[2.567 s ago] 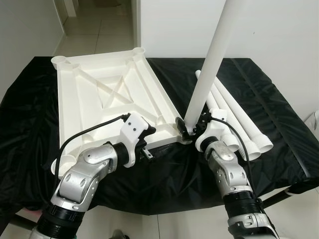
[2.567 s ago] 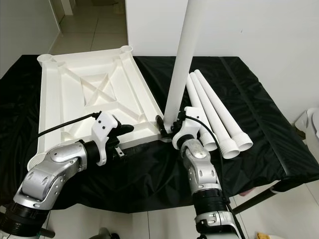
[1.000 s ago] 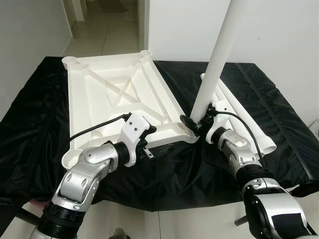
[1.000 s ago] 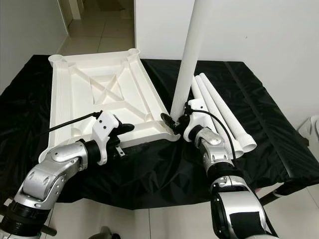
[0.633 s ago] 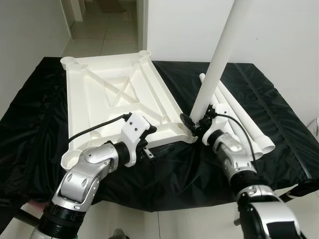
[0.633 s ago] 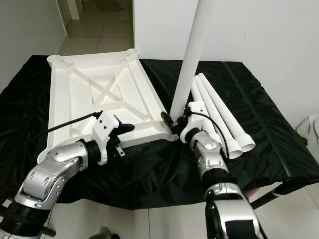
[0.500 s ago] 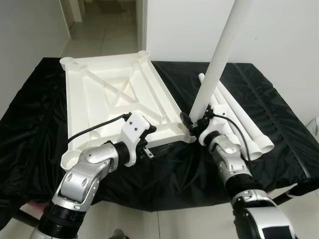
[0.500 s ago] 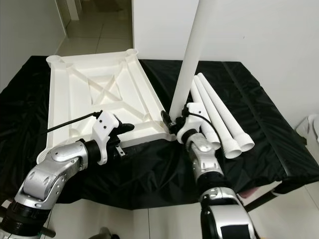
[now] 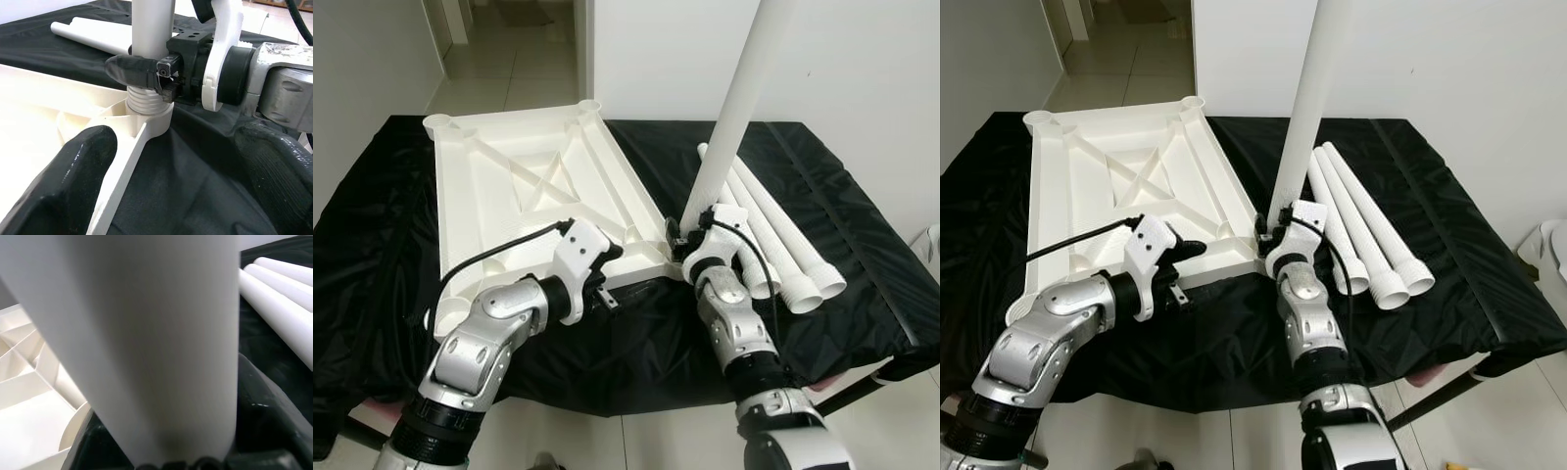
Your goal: Building children table
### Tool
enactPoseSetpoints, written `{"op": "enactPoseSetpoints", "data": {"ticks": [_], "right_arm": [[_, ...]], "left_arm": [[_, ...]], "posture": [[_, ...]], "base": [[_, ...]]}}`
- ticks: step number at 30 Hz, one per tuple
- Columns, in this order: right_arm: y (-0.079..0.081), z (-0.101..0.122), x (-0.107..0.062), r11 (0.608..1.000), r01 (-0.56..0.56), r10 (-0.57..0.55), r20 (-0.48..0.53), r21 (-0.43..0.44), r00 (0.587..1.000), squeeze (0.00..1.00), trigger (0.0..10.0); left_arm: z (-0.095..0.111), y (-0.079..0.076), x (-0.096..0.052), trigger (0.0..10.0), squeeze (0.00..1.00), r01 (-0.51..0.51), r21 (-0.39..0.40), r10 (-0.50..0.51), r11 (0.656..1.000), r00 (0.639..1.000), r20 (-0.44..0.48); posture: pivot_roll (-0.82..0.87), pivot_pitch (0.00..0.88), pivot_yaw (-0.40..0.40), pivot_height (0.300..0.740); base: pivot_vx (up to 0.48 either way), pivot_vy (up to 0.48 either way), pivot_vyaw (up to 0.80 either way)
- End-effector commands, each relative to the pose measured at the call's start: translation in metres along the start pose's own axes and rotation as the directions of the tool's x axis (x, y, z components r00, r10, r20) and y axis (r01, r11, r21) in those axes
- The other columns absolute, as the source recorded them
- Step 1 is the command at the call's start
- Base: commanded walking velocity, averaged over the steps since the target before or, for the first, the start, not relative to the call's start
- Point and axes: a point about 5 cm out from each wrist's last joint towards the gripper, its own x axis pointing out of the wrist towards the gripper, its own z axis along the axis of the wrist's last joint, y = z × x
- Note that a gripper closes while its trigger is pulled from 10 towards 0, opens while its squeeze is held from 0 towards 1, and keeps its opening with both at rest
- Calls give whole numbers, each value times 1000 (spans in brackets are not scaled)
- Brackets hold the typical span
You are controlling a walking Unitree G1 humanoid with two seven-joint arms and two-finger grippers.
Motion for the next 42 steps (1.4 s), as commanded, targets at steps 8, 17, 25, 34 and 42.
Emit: {"op": "enactPoseSetpoints", "data": {"ticks": [8,17,25,34,42], "right_arm": [[-10,-10,-5,999,24,-21,-100,38,995,0,10000],[-9,-1,-6,994,-99,102,-53,54,993,1000,10000],[-17,-1,-6,987,-157,159,-62,32,985,1000,10000],[-33,7,1,915,-394,390,-63,-84,919,0,10000],[-35,8,6,805,-570,558,-120,-165,821,0,10000]], "left_arm": [[-2,2,1,10000,0,-29,-8,29,1000,1000,-4],[-3,1,1,10000,0,-34,-13,34,999,999,-4],[-3,0,1,10000,0,-35,-14,35,999,999,-4],[-3,0,1,10000,0,-33,-10,33,999,999,-2],[-2,0,2,10000,0,-25,-7,25,1000,1000,-1]], "posture": [[-30,35,-10,740],[-27,35,-14,740],[-24,30,-17,740],[-23,18,-17,740],[-18,9,-14,740]], "base": [[0,0,0],[0,0,0],[0,0,0],[0,0,0],[0,0,0]]}}
